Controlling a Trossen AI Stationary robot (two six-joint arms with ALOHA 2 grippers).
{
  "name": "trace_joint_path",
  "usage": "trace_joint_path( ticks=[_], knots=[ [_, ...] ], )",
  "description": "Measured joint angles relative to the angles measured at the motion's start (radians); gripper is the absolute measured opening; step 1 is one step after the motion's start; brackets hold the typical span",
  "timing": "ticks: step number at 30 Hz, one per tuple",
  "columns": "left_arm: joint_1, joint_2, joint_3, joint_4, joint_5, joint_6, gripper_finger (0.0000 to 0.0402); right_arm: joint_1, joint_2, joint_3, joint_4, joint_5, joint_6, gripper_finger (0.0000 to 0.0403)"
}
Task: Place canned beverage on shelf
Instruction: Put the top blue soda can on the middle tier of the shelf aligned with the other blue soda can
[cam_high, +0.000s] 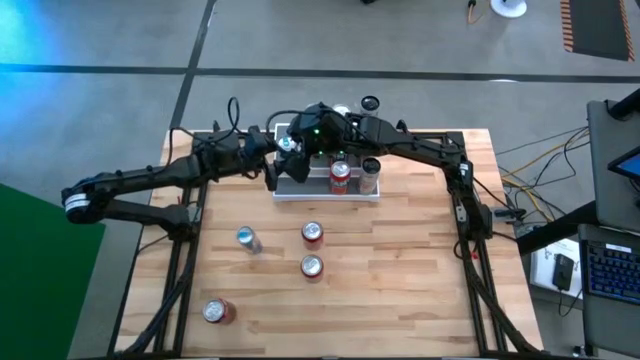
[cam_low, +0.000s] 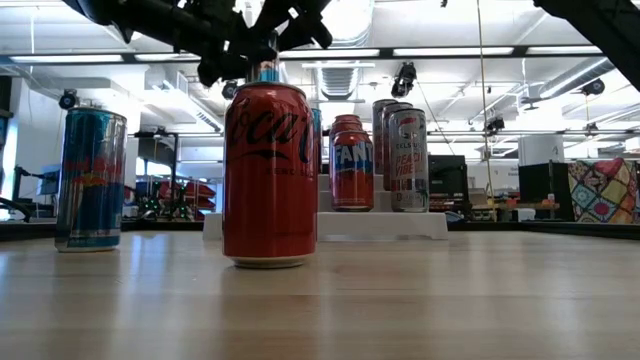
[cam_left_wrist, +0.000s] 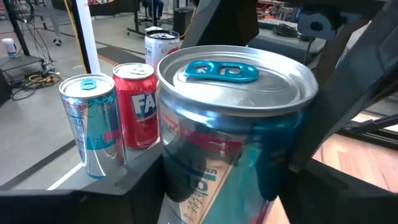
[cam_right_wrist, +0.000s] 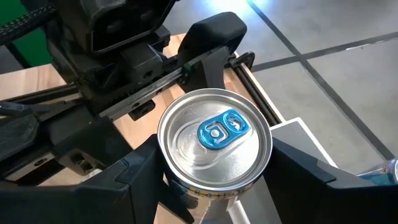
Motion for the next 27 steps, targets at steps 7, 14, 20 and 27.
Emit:
trace_joint_path(
  ticks=[7,14,20,27],
  knots=[
    [0.000,0.013,0.000,0.010,-0.005,0.008,0.0217,-0.009,-0.007,0.000,-0.024,-0.050,0.032,0.0244],
    [0.002,0.107,-0.003,0.093,-0.021,0.101,0.0234,-0.012,-0.094,0.001,-0.096,-0.042,0.081,0.0307],
    [0.039,0.248,-0.004,0.264,0.004,0.147,0.0231,-0.013,-0.184,0.003,-0.128,-0.022,0.091,0.0332],
    [0.107,0.403,-0.004,0.451,0.135,0.170,0.0231,-0.014,-0.249,0.003,-0.206,0.071,0.082,0.0331]
  ],
)
